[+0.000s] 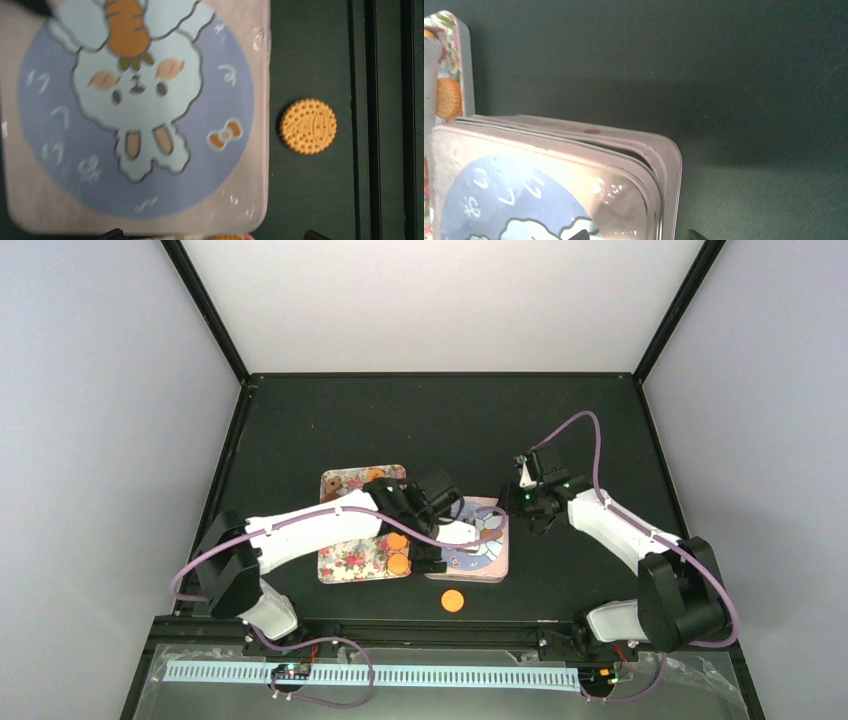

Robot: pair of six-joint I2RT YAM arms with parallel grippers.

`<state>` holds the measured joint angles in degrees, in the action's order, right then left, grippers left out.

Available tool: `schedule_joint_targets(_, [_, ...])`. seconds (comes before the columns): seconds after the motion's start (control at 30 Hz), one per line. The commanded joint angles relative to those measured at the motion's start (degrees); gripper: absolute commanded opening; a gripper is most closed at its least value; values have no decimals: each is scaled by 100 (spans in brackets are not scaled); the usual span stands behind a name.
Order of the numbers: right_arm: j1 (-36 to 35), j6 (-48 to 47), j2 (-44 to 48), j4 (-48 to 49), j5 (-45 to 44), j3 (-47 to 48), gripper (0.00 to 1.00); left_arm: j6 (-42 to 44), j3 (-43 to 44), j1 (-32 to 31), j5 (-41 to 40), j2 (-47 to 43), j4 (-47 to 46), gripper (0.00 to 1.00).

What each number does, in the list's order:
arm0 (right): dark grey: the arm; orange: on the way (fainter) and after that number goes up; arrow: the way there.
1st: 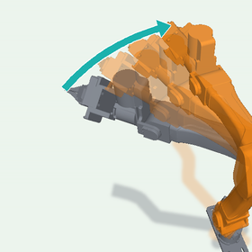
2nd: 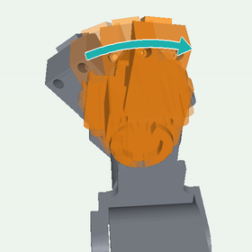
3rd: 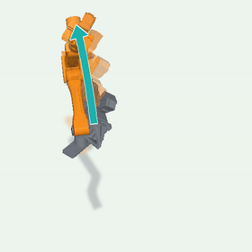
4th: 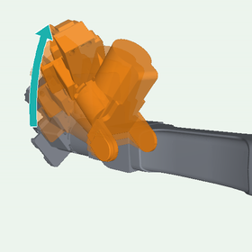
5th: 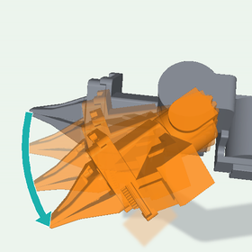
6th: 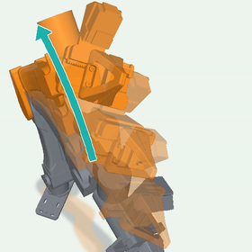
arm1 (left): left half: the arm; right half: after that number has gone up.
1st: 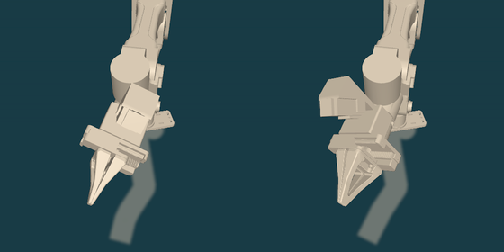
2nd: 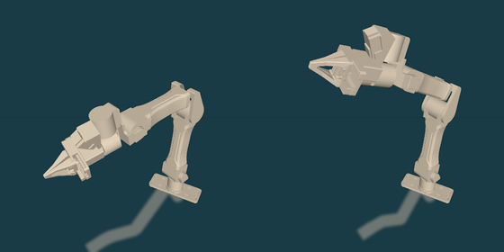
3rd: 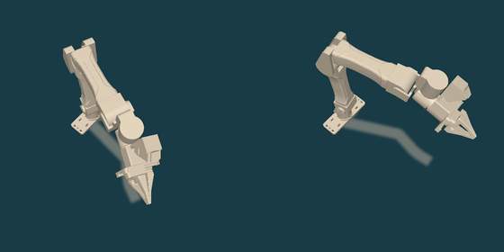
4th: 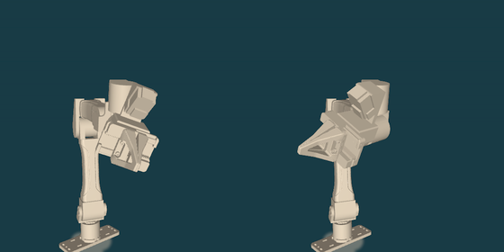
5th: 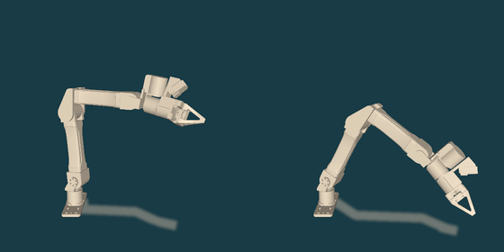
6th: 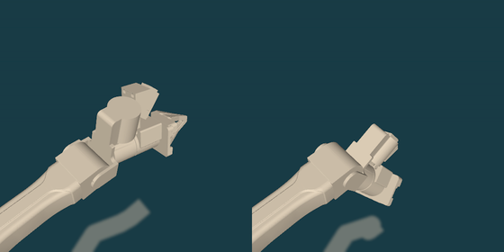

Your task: Pack the cookies

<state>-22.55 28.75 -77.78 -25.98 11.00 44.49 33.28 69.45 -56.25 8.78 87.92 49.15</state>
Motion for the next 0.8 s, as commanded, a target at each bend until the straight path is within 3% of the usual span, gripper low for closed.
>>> schedule_joint_targets(0.0, [21,-112,68,-135,-215,551,52,-93,-36,-349,-203,338,-760,93])
schedule_joint_targets(0.13, [23,-328,-181,-361,-318,1271,57,-156,-167,-621,-715,511,-1356,93])
schedule_joint_targets(0.5, [-31,-838,-2432,-826,104,3210,57,-35,-428,-1256,-1296,841,-1829,94])
schedule_joint_targets(0.77, [-263,-993,-2900,-856,263,3299,54,38,-526,-1433,-2168,1025,-2527,91])
